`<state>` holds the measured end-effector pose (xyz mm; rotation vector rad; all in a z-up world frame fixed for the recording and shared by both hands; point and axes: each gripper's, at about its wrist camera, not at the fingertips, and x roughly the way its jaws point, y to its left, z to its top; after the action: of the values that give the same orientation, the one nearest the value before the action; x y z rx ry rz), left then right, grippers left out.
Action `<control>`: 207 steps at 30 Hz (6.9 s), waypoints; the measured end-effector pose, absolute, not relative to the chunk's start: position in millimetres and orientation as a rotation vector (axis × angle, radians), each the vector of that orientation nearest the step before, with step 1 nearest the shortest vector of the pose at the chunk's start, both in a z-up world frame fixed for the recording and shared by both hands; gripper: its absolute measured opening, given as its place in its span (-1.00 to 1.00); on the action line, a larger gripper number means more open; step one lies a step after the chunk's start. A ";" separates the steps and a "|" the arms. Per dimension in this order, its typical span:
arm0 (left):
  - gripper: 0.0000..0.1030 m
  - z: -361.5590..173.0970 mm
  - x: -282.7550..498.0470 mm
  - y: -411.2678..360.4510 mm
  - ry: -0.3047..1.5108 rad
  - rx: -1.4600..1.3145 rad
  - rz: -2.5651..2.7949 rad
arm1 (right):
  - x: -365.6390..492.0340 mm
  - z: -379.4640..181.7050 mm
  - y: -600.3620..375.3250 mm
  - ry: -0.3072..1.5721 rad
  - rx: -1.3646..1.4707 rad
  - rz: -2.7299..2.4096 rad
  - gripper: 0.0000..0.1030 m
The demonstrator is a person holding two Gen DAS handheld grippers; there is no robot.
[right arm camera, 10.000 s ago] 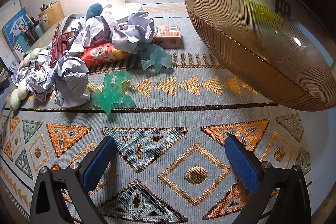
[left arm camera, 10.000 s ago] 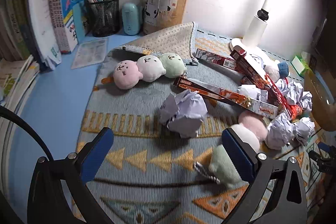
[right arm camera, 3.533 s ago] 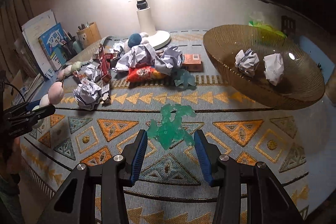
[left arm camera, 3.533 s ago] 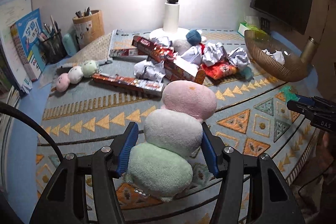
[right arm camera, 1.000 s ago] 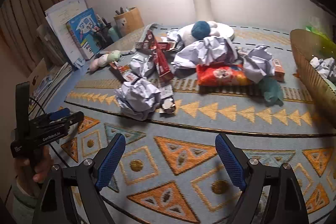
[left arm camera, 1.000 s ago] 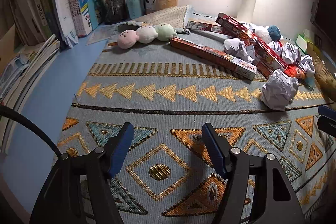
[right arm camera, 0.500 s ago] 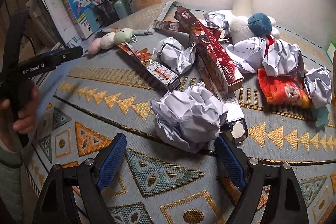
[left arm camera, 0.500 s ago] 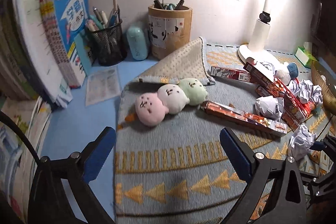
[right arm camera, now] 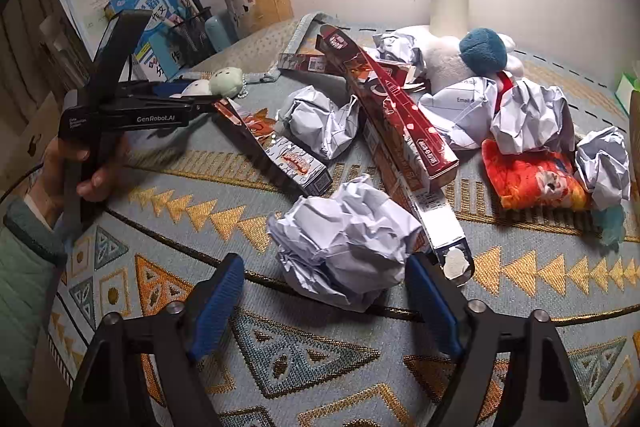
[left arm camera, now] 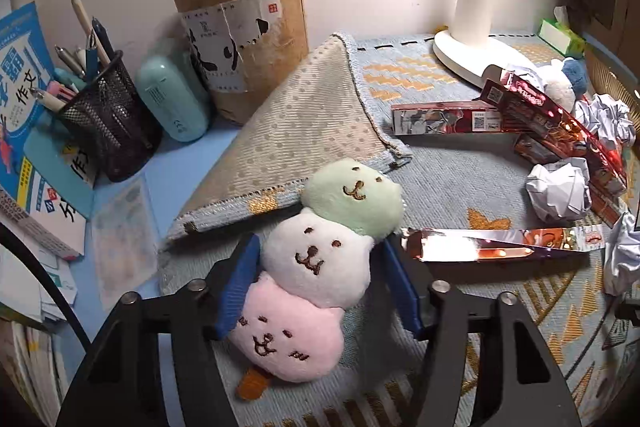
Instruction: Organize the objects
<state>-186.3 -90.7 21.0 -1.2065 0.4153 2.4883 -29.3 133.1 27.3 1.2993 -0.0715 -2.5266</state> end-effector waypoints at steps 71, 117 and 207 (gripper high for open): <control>-0.11 19.3 1.3 66.6 0.122 -1.285 2.780 | 41.3 29.2 299.7 0.042 1.342 -2.747 0.10; -0.15 31.5 3.3 48.1 -0.079 -1.251 2.744 | 52.3 45.8 303.5 -0.019 1.195 -2.816 0.07; 0.99 43.0 -76.0 -35.0 -0.469 -1.404 2.941 | 4.5 41.4 239.9 0.230 1.162 -2.776 0.73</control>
<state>-76.0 -35.0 43.0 -1.4043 -0.4695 2.9413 4.5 239.9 41.4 1.1618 0.2298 -2.7757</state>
